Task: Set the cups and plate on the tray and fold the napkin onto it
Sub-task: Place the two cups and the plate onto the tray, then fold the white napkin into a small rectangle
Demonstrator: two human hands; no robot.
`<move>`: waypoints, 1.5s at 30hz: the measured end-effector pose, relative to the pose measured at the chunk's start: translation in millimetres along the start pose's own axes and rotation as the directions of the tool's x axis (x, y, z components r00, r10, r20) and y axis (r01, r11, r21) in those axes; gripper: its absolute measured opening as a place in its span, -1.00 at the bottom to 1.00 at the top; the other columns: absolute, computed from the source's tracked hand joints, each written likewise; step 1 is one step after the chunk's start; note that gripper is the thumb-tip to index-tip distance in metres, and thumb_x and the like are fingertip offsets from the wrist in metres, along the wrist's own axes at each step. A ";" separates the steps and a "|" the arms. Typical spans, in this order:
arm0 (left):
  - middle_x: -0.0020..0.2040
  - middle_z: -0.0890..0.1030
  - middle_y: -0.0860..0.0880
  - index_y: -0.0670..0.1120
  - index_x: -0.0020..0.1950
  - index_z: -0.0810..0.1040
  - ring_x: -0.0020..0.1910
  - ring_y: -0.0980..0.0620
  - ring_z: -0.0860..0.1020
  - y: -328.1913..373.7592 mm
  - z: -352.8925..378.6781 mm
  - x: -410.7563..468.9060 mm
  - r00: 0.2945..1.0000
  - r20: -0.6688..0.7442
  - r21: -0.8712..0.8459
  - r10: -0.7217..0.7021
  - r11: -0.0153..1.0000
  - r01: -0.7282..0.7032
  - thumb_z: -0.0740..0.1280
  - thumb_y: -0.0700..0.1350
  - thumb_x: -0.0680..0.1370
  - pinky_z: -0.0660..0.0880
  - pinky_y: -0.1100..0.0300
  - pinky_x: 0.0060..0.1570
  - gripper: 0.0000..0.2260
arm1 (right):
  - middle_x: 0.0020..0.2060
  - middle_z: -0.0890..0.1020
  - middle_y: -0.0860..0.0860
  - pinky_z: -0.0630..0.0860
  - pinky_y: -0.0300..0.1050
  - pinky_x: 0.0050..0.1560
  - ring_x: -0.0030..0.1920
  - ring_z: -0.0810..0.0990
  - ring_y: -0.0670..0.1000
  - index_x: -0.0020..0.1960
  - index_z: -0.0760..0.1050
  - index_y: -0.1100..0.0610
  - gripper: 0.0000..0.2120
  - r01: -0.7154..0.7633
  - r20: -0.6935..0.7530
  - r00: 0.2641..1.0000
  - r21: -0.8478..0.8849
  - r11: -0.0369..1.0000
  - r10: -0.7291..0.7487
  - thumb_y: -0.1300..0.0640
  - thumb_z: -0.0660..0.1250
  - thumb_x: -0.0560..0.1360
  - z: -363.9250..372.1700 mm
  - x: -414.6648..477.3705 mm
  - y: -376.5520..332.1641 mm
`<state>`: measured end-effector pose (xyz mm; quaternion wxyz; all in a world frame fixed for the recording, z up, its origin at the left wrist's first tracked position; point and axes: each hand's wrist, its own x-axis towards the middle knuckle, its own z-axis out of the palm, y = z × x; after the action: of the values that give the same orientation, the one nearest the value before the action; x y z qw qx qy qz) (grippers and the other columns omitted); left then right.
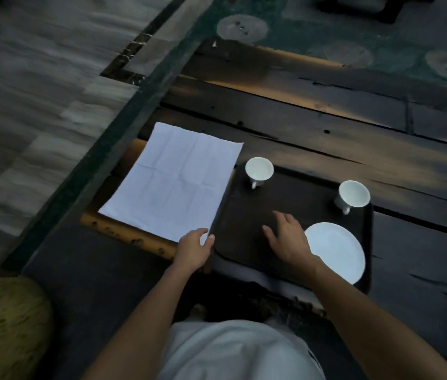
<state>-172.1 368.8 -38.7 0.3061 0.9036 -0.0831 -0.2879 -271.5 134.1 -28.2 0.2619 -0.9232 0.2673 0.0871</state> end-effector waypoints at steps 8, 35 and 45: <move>0.39 0.54 -0.13 -0.17 0.43 0.49 0.37 -0.09 0.48 -70.4 -74.8 -7.2 0.998 -0.019 -0.101 -0.056 0.993 0.054 0.28 0.00 0.64 0.40 0.08 0.35 -0.60 | 0.35 0.48 0.21 0.44 0.08 0.29 0.31 0.48 0.24 0.50 0.32 0.18 -0.45 0.017 0.017 1.000 -0.013 1.000 -0.016 -0.07 0.27 0.61 32.7 6.7 -84.8; 0.47 0.45 -0.06 -0.02 0.48 0.41 0.43 -0.06 0.42 -75.4 -128.2 158.7 0.964 -0.031 -0.085 -0.265 0.961 0.262 0.27 0.07 0.64 0.37 0.07 0.38 -0.58 | 0.53 0.25 0.19 0.22 0.07 0.51 0.52 0.22 0.20 0.59 0.13 0.19 -0.35 0.030 0.270 0.963 -0.042 0.999 -0.017 -0.12 0.20 0.63 85.0 207.5 -169.2; 0.64 -0.22 -0.09 0.08 0.63 -0.17 0.62 -0.17 -0.14 -73.4 -97.4 166.8 0.886 -0.084 0.161 -0.456 0.871 0.464 0.25 0.36 0.52 0.07 -0.16 0.52 -0.13 | 0.63 -0.08 0.17 0.02 0.13 0.57 0.61 -0.06 0.21 0.65 -0.08 0.04 -0.29 0.298 0.317 0.925 -0.256 0.920 -0.211 -0.17 0.13 0.63 90.8 304.1 -192.7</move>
<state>18.4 422.2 -98.0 0.1492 0.9269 0.1159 -0.3243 86.5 184.7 -112.4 0.1637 -0.9571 0.0873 0.2226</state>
